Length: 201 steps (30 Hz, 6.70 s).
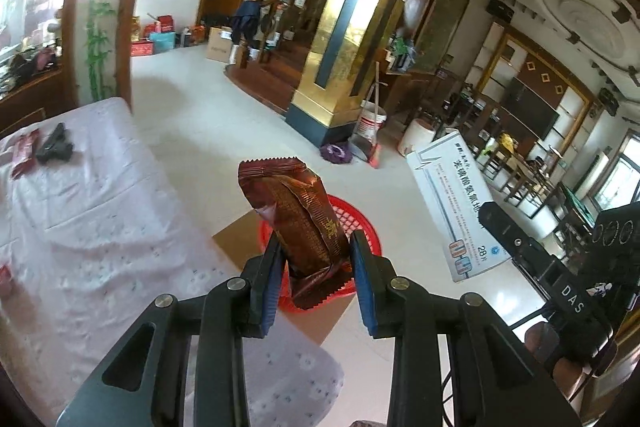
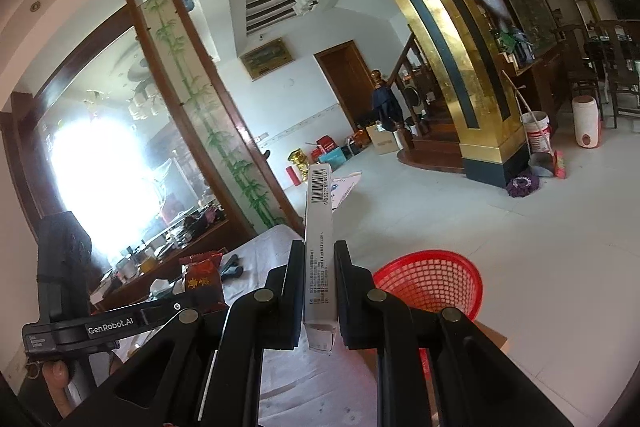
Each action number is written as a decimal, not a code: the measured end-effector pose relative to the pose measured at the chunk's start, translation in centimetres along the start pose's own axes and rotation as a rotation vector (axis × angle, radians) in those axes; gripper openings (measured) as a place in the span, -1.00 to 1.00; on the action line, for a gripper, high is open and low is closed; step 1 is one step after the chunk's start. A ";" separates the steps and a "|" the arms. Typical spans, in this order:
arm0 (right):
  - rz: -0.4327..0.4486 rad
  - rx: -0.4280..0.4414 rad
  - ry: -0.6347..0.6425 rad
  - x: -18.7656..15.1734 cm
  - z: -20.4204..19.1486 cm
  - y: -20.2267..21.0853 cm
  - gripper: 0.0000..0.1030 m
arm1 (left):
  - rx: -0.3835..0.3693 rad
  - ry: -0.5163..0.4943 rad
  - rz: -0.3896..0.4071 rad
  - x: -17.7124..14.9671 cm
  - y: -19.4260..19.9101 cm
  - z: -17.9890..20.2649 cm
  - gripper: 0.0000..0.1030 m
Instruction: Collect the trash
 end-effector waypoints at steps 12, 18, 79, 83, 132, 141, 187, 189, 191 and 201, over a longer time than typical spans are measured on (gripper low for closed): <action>-0.007 -0.074 -0.064 -0.1 4.7 -2.6 -0.72 | -0.045 -0.039 -0.031 -1.0 -6.6 1.8 -0.40; -0.036 -0.101 -0.087 -1.1 6.7 -3.9 -0.72 | -0.043 -0.086 -0.044 -2.7 -9.7 2.5 -0.40; -0.252 0.429 0.043 -12.1 -22.6 -2.8 0.61 | 0.634 0.231 0.306 -5.6 32.2 -22.9 0.56; -0.281 0.484 0.064 -13.5 -26.1 -3.7 0.61 | 0.728 0.287 0.349 -6.3 36.6 -26.4 0.56; -0.826 0.388 0.208 -44.4 -38.3 -27.3 0.47 | 0.827 0.616 0.048 -19.0 31.0 -49.9 -0.85; -0.815 0.408 0.259 -43.7 -38.6 -25.7 -0.31 | 0.762 0.648 0.144 -18.2 33.7 -48.0 -1.00; -0.355 0.408 0.126 -19.3 -23.7 -4.4 -0.33 | 0.480 0.340 0.317 -7.6 30.9 -26.2 -0.37; -0.324 0.388 0.123 -17.8 -22.3 -3.3 -0.33 | 0.427 0.308 0.316 -6.6 29.3 -23.7 -0.37; -0.288 0.369 0.121 -16.1 -20.9 -2.1 -0.33 | 0.374 0.283 0.305 -5.8 27.7 -21.5 -0.37; -0.144 0.273 0.099 -9.8 -14.7 2.3 -0.33 | 0.210 0.168 0.258 -3.1 21.8 -12.8 -0.36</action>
Point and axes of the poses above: each gripper's, at about its wrist camera, not at the fingertips, and y roughly against the way its jaws point, z to its right, x to its top, the point moved 8 cm from there along -y, roughly the way its jaws point, and after that the axes turned 13 degrees about z, right-handed, at the moved point
